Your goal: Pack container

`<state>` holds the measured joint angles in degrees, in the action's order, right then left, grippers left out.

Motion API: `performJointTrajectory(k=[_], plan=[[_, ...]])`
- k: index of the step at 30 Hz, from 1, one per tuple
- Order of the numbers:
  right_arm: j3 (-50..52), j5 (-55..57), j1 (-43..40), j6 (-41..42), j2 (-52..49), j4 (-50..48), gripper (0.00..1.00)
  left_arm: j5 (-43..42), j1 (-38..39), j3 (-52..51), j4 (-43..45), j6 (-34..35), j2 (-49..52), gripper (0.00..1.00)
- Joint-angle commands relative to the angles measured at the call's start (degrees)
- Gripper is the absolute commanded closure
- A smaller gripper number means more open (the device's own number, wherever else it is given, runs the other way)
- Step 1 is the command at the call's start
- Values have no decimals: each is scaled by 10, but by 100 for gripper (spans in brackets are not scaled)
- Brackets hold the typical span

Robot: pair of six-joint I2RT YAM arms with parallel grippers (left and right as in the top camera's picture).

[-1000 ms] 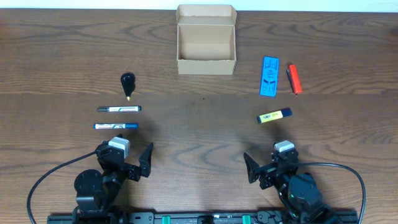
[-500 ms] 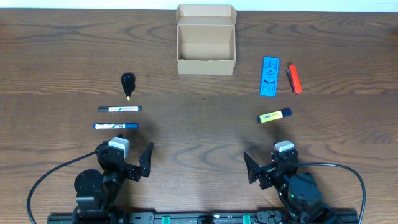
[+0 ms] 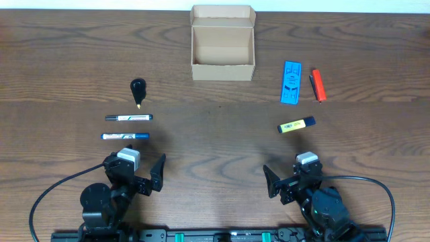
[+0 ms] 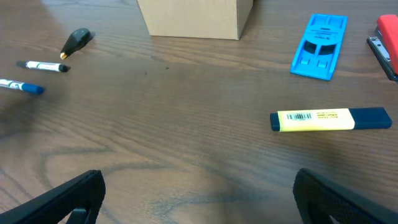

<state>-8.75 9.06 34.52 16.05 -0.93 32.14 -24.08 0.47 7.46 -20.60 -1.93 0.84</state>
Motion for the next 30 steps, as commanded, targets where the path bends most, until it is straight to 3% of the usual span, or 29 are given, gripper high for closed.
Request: performJointTrajectory(k=[1, 5, 11, 15, 22, 30], plan=[[2, 5, 3, 4, 6, 0, 1, -10, -1, -12, -1, 0, -5, 5], [2, 5, 3, 14, 6, 0, 1, -10, -1, -12, -1, 0, -5, 5], [2, -66, 3, 227, 6, 2, 1, -10, -1, -12, -1, 0, -5, 5], [2, -97, 3, 273, 6, -14, 1, -10, -1, -12, -1, 0, -5, 5], [-5, -110, 3, 227, -27, -85, 1, -10, -1, -12, -1, 0, -5, 5], [-168, -41, -38, 132, -283, -103, 1, -10, -1, -12, -1, 0, -5, 5]])
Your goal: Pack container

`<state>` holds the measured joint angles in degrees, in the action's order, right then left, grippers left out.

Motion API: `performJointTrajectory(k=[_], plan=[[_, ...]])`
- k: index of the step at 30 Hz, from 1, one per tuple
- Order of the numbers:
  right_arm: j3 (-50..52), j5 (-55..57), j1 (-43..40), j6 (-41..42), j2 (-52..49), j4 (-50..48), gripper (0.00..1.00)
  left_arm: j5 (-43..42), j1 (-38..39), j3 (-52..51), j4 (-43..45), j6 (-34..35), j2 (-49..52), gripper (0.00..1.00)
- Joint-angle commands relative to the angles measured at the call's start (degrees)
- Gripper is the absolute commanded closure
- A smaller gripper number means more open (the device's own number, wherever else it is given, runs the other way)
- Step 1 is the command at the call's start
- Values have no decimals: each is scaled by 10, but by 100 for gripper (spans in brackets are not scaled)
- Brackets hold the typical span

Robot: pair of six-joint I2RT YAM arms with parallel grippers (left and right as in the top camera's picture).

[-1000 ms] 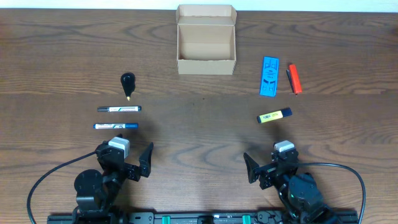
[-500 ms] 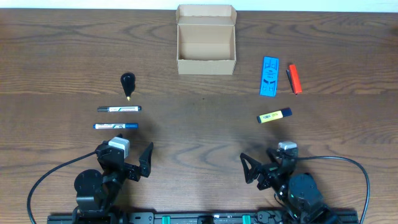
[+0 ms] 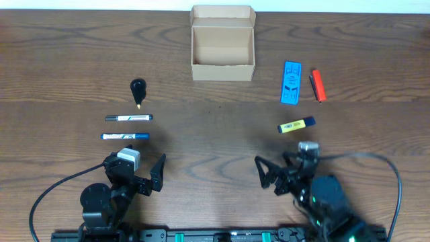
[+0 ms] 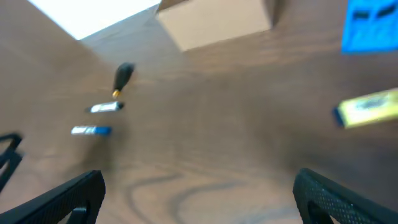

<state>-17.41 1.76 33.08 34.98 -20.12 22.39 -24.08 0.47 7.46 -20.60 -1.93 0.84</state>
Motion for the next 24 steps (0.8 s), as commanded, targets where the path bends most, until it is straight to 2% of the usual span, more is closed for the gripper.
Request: performJointTrajectory(k=[1, 9, 13, 24], plan=[[-111, 32, -32, -69, -132, -4, 1, -10, -1, -12, -1, 0, -5, 5], [-392, 47, -107, -146, -478, 34, 1, -10, -1, -12, -1, 0, -5, 5], [-516, 67, -127, -160, -621, 43, 1, -10, -1, -12, -1, 0, -5, 5], [-726, 84, -139, -189, -900, 37, 1, -10, -1, -12, -1, 0, -5, 5]])
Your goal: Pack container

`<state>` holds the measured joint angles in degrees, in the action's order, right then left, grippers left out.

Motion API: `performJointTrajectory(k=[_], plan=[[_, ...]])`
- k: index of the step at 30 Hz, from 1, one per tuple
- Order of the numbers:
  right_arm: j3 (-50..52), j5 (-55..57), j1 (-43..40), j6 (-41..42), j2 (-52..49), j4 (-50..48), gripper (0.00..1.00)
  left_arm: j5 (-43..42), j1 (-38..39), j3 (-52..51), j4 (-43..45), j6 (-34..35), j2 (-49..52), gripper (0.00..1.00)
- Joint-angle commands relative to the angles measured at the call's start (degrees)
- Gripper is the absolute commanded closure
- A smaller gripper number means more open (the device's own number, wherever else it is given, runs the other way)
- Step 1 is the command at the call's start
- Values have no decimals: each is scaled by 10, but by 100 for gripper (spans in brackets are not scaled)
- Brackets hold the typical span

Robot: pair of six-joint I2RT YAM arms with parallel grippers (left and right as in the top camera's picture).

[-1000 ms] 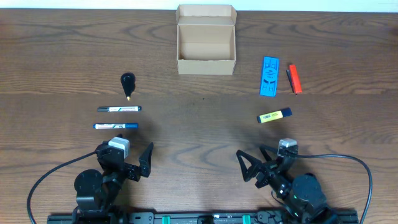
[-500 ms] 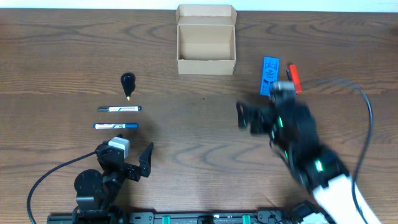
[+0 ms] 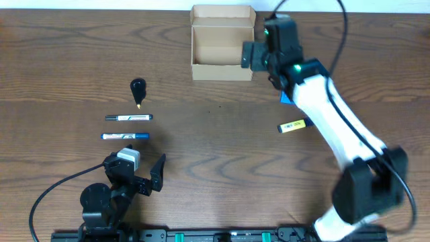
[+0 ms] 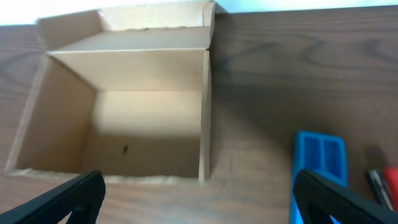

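Note:
The open cardboard box [image 3: 223, 44] stands at the far middle of the table; the right wrist view looks into its bare inside [image 4: 124, 124]. My right gripper [image 3: 263, 62] [image 4: 199, 202] hovers open at the box's right front corner, holding nothing. A blue flat piece [image 4: 318, 168] lies right of the box, mostly under the arm in the overhead view. A yellow highlighter [image 3: 293, 125] lies nearer. At the left are a black pointed tool [image 3: 138, 89] and two markers [image 3: 128, 117] [image 3: 125, 136]. My left gripper [image 3: 134, 167] rests open at the near left.
A red object [image 4: 390, 180] shows at the right edge of the wrist view, beside the blue piece; the arm hides it from overhead. The right arm [image 3: 336, 128] stretches diagonally over the table's right half. The box's flap [image 3: 223, 12] is folded back.
My right arm has gone from the near right edge of the table to the box's right front corner, jaws still open and holding nothing. The left arm and all objects stay put.
At first both grippers rested open at the near edge, the items lying around the box. Then the right gripper was lifted and turned a little leftward. Now it hangs open beside the box, over the blue piece and the red object.

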<state>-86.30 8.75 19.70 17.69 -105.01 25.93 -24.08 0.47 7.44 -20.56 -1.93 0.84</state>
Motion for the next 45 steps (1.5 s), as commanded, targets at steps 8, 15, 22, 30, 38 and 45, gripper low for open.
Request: performJointTrajectory(k=[8, 15, 22, 30, 38, 45], plan=[[-79, 13, -18, 19, -151, -18, 17, -10, -1, -12, -2, 0, -5, 5], [-81, 12, -18, 20, -160, -22, 87, -10, -1, -12, -2, 0, -5, 5], [-118, 11, -8, 31, -142, 68, 99, -10, -1, -12, -2, 0, -5, 4], [-129, -5, 34, 95, -70, 226, 99, -10, -1, -12, -2, 0, -5, 4], [-104, 48, 102, 132, -56, 290, 99, -10, -1, -12, -2, 0, -5, 5], [-78, 78, 118, 156, -56, 314, 98, -10, -1, -12, -2, 0, -5, 5]])
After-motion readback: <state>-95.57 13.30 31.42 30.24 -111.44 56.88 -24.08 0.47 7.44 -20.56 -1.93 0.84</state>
